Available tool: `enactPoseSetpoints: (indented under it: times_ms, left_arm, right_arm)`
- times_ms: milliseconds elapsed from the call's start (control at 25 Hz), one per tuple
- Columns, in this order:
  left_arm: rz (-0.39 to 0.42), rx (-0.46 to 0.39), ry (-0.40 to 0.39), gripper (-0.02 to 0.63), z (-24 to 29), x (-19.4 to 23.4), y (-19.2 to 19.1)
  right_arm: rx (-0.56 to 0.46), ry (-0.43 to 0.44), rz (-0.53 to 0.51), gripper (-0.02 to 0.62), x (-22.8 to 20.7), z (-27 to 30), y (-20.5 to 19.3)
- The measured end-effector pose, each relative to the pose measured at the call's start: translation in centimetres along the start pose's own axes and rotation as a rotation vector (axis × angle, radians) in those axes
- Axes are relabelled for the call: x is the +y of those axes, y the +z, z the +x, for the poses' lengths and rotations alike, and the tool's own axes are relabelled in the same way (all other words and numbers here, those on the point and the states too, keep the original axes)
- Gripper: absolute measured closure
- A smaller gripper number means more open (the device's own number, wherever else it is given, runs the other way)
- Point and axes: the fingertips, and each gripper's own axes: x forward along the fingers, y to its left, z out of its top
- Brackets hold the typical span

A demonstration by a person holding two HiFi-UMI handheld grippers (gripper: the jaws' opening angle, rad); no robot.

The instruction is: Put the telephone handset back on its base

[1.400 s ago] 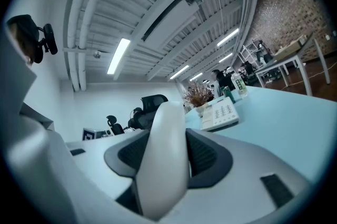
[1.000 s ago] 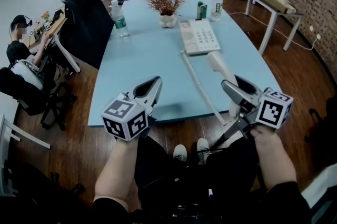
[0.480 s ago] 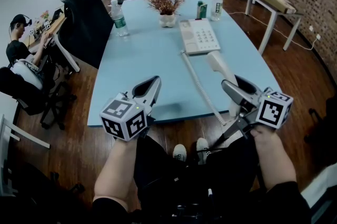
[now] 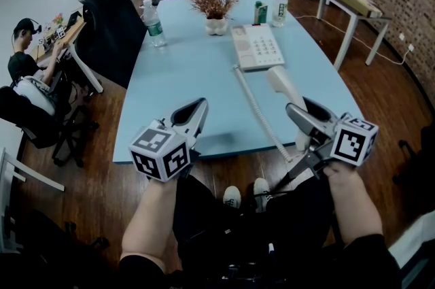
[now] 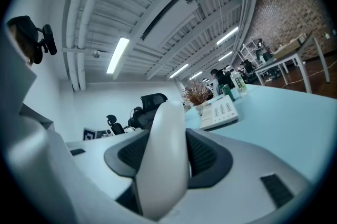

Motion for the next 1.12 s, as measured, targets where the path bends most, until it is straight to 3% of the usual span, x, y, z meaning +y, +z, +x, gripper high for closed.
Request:
enactPoseSetpoints:
  times_ms: [1120]
  left_arm:
    - [-0.007,0.015,0.01,0.612,0.22,0.59,-0.47]
  right_arm:
    - [0.021,-0.004,-0.008,0.359,0.27,0.9,-0.61]
